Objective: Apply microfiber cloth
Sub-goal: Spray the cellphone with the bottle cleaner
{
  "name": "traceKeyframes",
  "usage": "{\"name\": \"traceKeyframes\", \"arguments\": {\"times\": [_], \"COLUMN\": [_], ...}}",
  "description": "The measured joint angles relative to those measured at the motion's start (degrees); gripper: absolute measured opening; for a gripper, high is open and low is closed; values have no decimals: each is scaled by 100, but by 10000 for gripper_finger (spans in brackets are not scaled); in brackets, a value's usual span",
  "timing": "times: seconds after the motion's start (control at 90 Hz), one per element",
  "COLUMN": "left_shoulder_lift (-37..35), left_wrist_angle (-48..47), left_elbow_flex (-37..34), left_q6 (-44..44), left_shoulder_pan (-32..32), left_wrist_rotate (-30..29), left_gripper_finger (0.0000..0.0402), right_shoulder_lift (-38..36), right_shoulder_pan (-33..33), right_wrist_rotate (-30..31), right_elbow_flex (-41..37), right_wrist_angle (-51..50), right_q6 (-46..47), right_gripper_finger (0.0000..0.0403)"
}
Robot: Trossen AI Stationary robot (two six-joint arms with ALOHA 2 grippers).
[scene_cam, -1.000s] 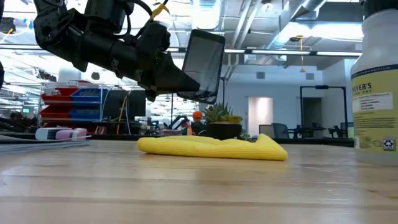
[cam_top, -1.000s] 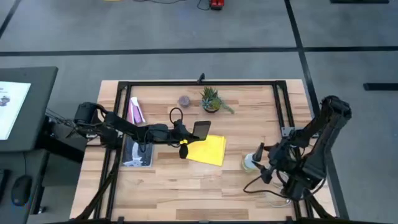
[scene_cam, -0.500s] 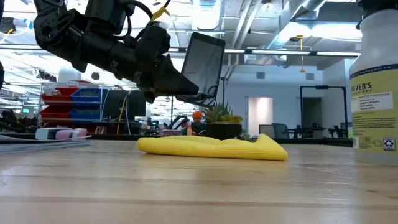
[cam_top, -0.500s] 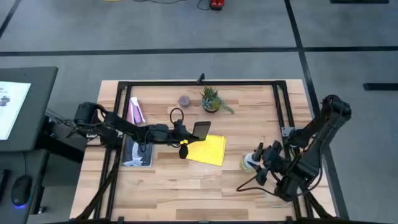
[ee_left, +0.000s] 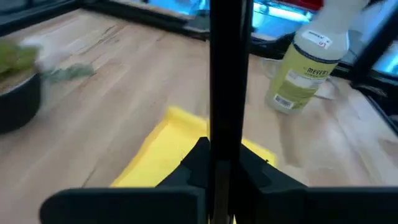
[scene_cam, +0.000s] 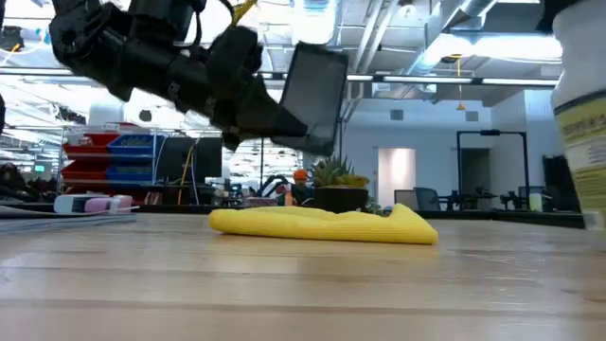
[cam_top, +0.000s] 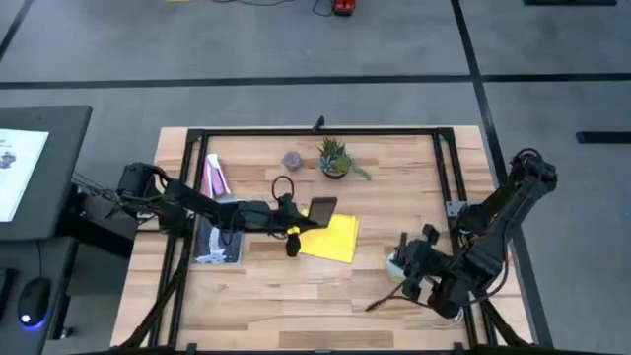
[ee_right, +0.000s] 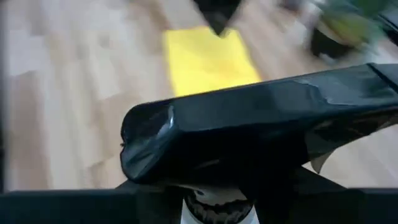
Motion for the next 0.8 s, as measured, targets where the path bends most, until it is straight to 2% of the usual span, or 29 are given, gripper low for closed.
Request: {"name": "traceKeyframes", "arguments": {"times": [0.178, 0.4, 0.5, 0.644, 0.8], "left_shoulder_lift": [331, 893, 895, 775, 476], "left_wrist_angle": [-817, -986, -907, -942, -1013], "left_elbow_flex": [551, 329, 218, 98, -257], "left_q6": [30, -698, -665, -701, -1020], "left_shoulder_pan": [131, 556, 630, 697, 629], "left_wrist_rotate": [102, 333, 344, 289, -359], "left_gripper_finger": [9, 9, 9, 9, 9], "right_shoulder_lift": [81, 76, 55, 48, -40], "right_shoulder_pan": [-362, -1198, -1611, -2057, -2305], "right_wrist_rotate": [-224, -275, -582, -815, -849], "right_elbow_flex": [-146, -930, -1212, -1327, -1338], "right_wrist_angle": [1412, 3305, 3984, 4250, 4126], "right_q6": [-1432, -2773, -3077, -3401, -3837], "right_gripper_finger": [118, 118, 118, 118, 118]}}
